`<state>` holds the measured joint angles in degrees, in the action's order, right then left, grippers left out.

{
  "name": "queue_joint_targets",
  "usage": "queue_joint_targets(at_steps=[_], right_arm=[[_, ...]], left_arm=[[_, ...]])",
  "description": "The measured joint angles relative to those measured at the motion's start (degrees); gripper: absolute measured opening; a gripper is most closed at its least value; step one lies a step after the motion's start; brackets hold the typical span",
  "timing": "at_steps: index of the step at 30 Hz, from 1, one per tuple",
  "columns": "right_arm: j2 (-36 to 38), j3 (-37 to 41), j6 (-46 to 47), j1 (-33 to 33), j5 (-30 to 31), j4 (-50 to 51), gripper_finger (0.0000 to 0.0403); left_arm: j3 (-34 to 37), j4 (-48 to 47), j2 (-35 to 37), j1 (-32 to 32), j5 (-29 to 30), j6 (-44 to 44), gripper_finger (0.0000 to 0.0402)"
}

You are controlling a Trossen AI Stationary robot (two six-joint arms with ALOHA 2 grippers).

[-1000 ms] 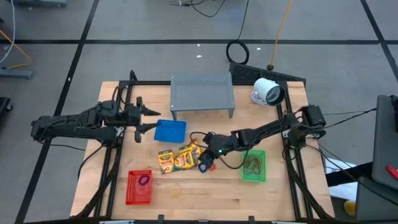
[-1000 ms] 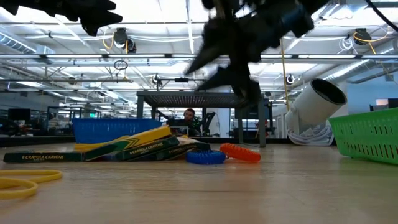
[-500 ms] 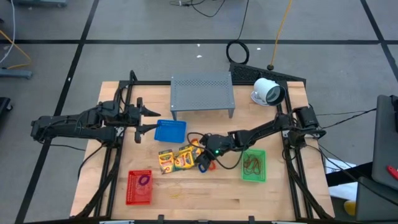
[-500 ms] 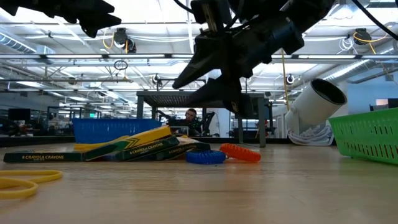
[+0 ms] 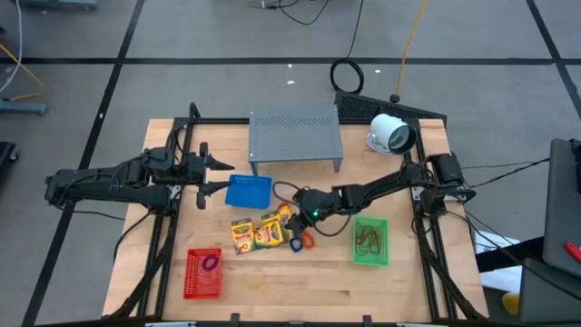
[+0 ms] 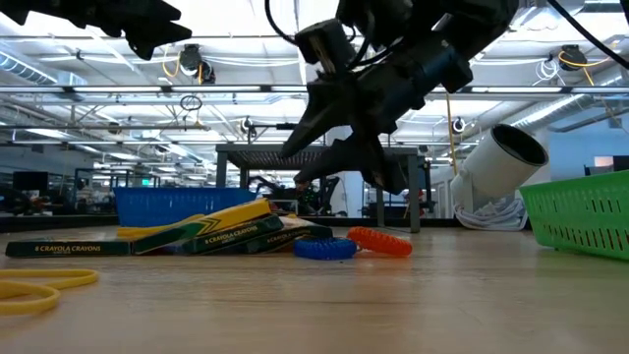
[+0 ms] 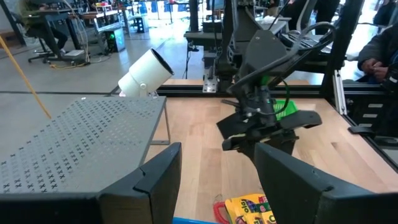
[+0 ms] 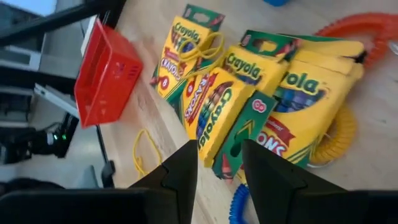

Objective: Pick & Place Office Desk Supplies
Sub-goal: Put the yellow crayon box into the blue bin

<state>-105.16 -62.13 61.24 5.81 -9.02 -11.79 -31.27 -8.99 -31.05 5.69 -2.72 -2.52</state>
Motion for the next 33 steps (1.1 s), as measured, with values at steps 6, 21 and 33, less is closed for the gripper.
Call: queue_joint_targets(at_steps=[6, 21, 33], right_arm=[[0.0, 0.0, 4.3, -1.2, -0.3, 1.6, 0.0116], [0.0, 0.0, 5.6, -1.7, -1.6, 2.5, 0.0116], [-6.7, 0.0, 10.8, -1.7, -7.7, -6.7, 0.0116]], left_arm=[[0.0, 0.0, 0.0, 0.0, -0.3, 0.3, 0.0214], [0.0, -0.3, 0.0, 0.0, -0.3, 0.5, 0.0214], [0.0, -0.4, 0.0, 0.0, -0.4, 0.5, 0.0214]])
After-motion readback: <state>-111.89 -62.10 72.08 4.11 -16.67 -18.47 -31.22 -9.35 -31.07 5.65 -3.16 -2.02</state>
